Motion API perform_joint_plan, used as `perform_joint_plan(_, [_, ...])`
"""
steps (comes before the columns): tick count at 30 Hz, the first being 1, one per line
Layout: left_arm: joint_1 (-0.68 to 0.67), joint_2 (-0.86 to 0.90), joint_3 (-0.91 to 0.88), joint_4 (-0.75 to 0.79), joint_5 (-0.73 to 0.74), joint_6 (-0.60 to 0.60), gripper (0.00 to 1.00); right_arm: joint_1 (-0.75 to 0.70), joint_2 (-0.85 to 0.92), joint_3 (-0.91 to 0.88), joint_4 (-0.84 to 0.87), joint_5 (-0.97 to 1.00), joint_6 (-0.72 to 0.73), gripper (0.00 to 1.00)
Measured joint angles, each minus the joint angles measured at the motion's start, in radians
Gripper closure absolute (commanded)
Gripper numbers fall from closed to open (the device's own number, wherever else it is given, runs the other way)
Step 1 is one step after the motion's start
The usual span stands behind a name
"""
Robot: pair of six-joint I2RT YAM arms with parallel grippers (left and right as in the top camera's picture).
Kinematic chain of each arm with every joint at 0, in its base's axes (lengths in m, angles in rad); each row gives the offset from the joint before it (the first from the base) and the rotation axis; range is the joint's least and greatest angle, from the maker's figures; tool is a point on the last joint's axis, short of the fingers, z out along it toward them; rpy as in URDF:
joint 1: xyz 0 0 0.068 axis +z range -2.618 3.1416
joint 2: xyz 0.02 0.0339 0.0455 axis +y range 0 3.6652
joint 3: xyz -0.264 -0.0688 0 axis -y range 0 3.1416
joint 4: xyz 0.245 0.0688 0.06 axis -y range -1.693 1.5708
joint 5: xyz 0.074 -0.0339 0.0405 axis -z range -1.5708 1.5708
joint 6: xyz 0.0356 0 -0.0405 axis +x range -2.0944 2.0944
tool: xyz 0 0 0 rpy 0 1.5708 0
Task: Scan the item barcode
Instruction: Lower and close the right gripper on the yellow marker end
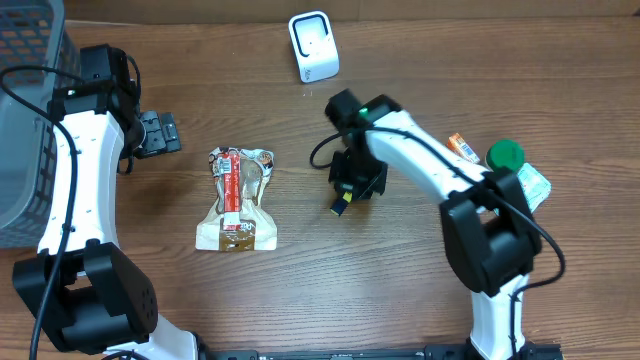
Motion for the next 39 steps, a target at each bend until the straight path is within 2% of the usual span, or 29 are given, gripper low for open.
perform_joint_plan(6, [0.0, 0.0, 0.0, 0.0, 0.0, 0.0, 0.0, -0.023, -0.029, -0.003, 0.027, 0.019, 0.044, 0.8])
perform_joint_plan(18, [0.0, 0.0, 0.0, 0.0, 0.0, 0.0, 0.0, 0.071, -0.038, -0.158, 0.188, 0.073, 0.236, 0.8])
perform_joint_plan(32, [0.0, 0.0, 0.0, 0.0, 0.0, 0.0, 0.0, 0.071, -0.079, -0.236, 0.297, 0.071, 0.266, 0.82])
perform_joint_plan(39, [0.0, 0.0, 0.0, 0.0, 0.0, 0.0, 0.0, 0.072, -0.08, -0.278, 0.344, 0.082, 0.269, 0.74])
